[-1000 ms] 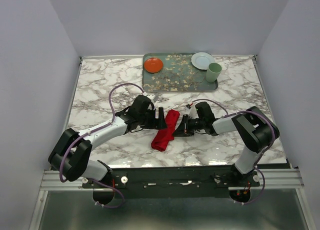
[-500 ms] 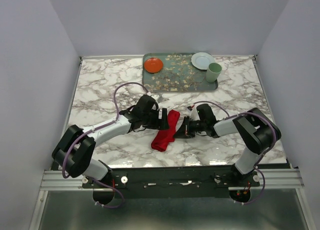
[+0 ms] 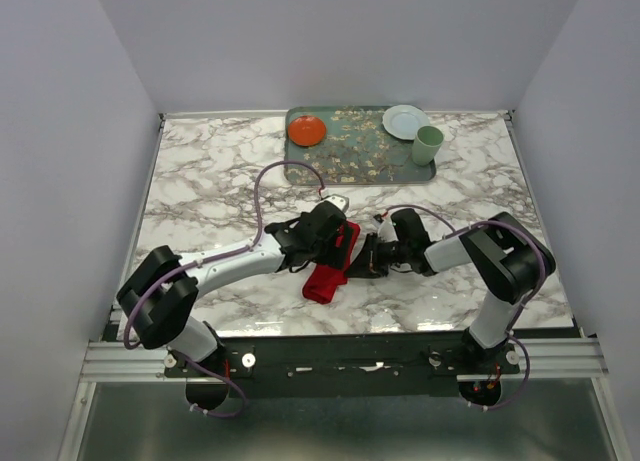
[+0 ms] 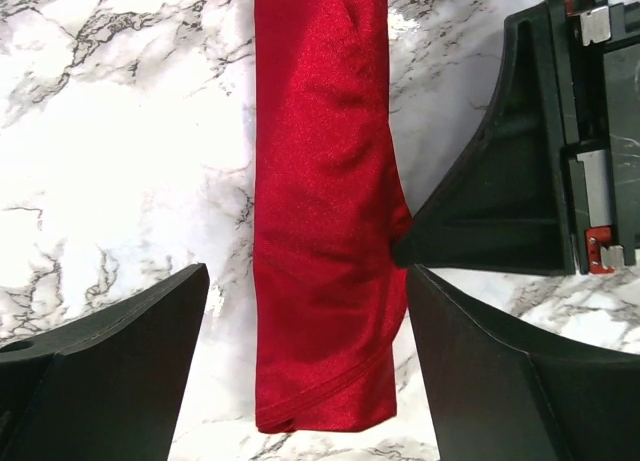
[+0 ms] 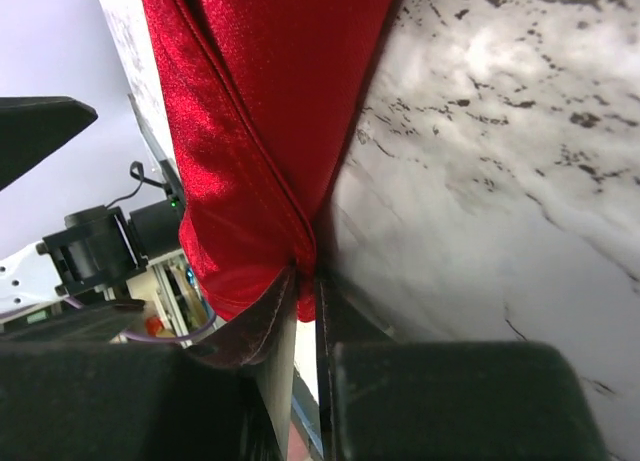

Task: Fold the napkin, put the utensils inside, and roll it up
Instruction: Roll the napkin with the utensil

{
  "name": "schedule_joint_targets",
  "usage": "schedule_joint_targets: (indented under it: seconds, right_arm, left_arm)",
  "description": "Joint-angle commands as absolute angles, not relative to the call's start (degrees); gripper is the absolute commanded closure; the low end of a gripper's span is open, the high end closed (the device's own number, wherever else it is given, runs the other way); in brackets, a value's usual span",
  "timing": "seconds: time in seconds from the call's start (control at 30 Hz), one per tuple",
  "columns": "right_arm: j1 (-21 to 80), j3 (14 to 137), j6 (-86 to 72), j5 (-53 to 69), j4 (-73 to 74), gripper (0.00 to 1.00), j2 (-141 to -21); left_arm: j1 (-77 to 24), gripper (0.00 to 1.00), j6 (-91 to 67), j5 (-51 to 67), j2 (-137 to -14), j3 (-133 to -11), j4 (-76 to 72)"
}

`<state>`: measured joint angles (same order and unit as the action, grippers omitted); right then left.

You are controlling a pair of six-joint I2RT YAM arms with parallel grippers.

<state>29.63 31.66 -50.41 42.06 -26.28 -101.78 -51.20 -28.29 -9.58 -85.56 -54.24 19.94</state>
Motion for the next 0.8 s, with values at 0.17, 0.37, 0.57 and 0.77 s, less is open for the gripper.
schedule_joint_targets:
  seconds: [0.17,0.37,0.57,0.77]
  right_arm:
    - [30.0,31.7,-50.8,37.0,-21.4,0.73,-102.7]
    - [30.1,30.9,-50.0,36.3,-19.1,0.63,-101.0]
    - [29.9,30.0,-50.0,34.6,-16.6,0.59,-98.8]
    - [29.5,28.6,-50.1,33.9,-16.2,0.53,-97.1]
  left_arm:
    - [-55.8,0.08,-25.7,-14.4,-91.2,-58.4,23.2]
    - [-57.9,0.07,-25.8,-17.0,-93.5,-60.0,24.7]
    - [-58.7,0.07,-25.7,-18.9,-94.1,-60.7,25.7]
    - [-58.7,0.08,-25.2,-17.6,-94.9,-61.4,26.4]
